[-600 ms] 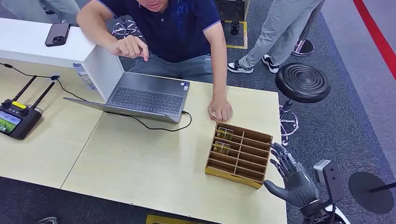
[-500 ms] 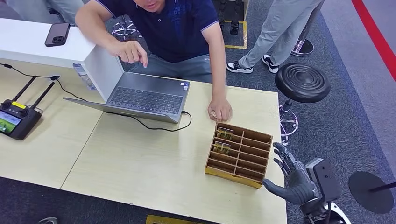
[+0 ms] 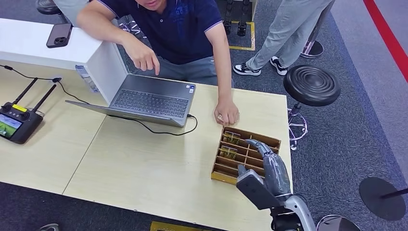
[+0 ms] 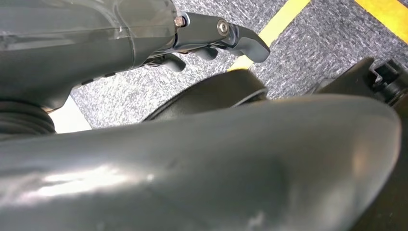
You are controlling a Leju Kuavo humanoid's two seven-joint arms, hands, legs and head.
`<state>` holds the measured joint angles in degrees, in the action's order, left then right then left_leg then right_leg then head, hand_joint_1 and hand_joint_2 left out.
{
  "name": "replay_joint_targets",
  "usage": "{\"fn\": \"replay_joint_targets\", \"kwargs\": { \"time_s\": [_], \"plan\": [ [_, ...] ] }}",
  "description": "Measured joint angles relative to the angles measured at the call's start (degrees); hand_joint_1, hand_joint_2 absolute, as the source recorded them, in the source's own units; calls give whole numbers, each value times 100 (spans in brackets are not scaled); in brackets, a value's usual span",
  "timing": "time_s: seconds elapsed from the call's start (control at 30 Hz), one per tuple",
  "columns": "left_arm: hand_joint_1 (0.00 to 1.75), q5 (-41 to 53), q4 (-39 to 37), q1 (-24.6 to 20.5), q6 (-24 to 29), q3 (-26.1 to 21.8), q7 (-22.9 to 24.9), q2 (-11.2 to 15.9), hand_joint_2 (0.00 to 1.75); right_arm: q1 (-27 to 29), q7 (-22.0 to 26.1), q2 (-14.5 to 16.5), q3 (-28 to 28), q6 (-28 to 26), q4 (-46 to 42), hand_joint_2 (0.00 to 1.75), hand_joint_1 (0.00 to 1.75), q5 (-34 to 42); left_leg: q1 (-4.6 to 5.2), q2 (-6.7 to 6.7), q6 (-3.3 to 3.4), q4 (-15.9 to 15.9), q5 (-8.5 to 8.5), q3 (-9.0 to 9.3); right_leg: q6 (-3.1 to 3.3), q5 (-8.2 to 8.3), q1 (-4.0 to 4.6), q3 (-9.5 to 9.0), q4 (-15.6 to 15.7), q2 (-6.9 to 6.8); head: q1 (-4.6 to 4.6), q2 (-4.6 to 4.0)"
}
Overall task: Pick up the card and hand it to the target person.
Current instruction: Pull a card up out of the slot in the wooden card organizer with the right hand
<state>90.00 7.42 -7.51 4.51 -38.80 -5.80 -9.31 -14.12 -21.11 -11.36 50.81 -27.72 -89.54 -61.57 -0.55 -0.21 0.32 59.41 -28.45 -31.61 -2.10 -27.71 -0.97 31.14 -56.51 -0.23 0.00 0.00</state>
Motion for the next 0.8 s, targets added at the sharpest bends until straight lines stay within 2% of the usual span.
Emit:
{"fn": "replay_joint_targets", "kwargs": {
  "time_s": [0.03,0.13,0.17,0.2,0.3,0.43,0.5,0.63,0.8],
  "plan": [
    [0,0,1,7,-10,19,20,-6,0,13,-161,50,6,-5,46,175,143,-453,0,0,0,-1,1,0,0,1,0,0,1,0,0,0],
    [0,-1,2,20,-21,33,39,-26,0,29,-309,188,43,-5,279,175,35,-905,0,1,0,-1,1,0,1,2,0,0,2,1,0,0],
    [0,-1,3,21,-20,40,43,-34,0,23,-335,240,50,-22,392,175,17,-980,0,1,0,-2,2,0,1,2,1,0,2,1,0,0],
    [0,-1,5,19,-18,48,47,-41,0,16,-351,279,54,-44,485,175,13,-1026,0,1,0,-2,2,0,2,3,1,0,3,1,0,0],
    [0,0,12,-1,-46,143,76,-52,0,-65,-434,424,42,-81,933,175,24,-1145,0,1,0,-3,3,0,2,4,1,0,4,1,0,0],
    [0,0,35,-52,-93,252,99,-50,0,-241,-499,560,10,-136,1529,175,66,-1185,-1,2,0,-6,5,0,4,7,2,0,8,2,0,0],
    [0,0,46,-79,-108,293,110,-47,0,-323,-520,618,5,-171,1764,175,80,-1193,0,1,0,-4,3,0,2,4,0,0,4,1,0,0],
    [0,0,59,-123,-137,373,127,-50,0,-478,-560,739,-22,-200,2176,175,120,-1110,1,0,0,-2,2,0,1,1,-1,1,1,0,0,0],
    [0,0,63,-144,-159,432,142,-55,0,-647,-560,817,-32,-289,2477,175,119,-988,0,2,0,-5,5,0,3,5,0,0,6,1,0,0]
  ]
}}
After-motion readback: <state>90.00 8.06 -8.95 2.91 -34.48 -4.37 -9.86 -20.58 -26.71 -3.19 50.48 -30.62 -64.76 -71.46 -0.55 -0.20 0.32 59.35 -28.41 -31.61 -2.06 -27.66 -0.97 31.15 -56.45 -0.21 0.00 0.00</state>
